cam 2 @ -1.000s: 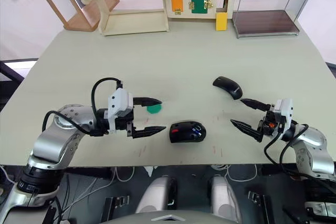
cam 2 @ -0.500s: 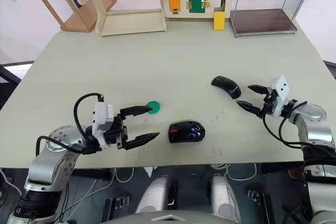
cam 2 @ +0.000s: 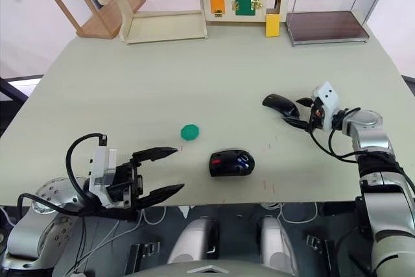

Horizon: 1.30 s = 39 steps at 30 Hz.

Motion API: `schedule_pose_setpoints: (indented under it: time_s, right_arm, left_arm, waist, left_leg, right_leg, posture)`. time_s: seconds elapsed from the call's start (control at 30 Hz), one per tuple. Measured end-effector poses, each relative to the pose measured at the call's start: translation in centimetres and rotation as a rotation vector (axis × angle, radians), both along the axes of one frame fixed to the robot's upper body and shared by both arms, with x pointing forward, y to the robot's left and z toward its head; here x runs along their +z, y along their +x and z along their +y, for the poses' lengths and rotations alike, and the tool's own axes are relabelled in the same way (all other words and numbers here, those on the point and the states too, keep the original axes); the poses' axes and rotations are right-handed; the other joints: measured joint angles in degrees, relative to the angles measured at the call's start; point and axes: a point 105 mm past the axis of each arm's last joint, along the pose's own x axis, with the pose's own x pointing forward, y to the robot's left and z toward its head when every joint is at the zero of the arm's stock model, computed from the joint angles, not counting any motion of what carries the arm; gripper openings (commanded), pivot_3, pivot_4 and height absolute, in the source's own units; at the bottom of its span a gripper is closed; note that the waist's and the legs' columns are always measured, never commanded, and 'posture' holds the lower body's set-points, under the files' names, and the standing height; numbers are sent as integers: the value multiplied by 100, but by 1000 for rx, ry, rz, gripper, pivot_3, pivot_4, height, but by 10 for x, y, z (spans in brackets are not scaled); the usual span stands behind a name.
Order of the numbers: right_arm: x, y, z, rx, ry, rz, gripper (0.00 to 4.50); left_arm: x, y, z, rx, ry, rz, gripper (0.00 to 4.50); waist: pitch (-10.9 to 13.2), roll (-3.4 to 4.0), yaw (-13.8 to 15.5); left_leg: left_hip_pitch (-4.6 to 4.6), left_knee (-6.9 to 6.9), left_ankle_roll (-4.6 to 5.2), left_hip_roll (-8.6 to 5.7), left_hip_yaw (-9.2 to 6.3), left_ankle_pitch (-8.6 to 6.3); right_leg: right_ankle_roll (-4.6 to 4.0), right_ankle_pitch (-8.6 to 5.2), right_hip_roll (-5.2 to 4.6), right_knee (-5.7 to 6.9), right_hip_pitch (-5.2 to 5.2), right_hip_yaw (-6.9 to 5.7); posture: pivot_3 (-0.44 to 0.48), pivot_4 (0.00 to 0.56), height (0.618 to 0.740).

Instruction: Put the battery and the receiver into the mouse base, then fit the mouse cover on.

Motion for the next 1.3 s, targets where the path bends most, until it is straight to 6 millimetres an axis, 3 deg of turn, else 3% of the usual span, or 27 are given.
schedule_pose_setpoints:
  time_s: [0.8, 1.1, 1.3]
  right_arm:
    - [-13, -3, -3, -76, 5, 56, 4500]
    - [-8, -7, 10, -110, 48, 49, 4500]
    - [-10, -9, 8, -145, 49, 52, 4500]
  left_arm:
    - [7, 3, 2, -3, 17, -24, 4434]
    - [7, 7, 3, 1, 17, -17, 4434]
    - [6, 8, 5, 2, 20, -11, 4434]
  waist:
    - [0, 0, -5]
    - [0, 0, -9]
    - [0, 0, -4]
  left_leg:
    - [0, -6, 0, 1, 3, 0]
    - [0, -6, 0, 1, 4, 0]
    - [-1, -6, 0, 1, 4, 0]
  right_leg:
    - [0, 0, 2, 0, -3, 2]
    - [1, 0, 2, 1, -5, 3]
    - [1, 0, 2, -1, -5, 3]
  posture:
    - [0, 150, 740]
    - [0, 150, 740]
    - [0, 150, 740]
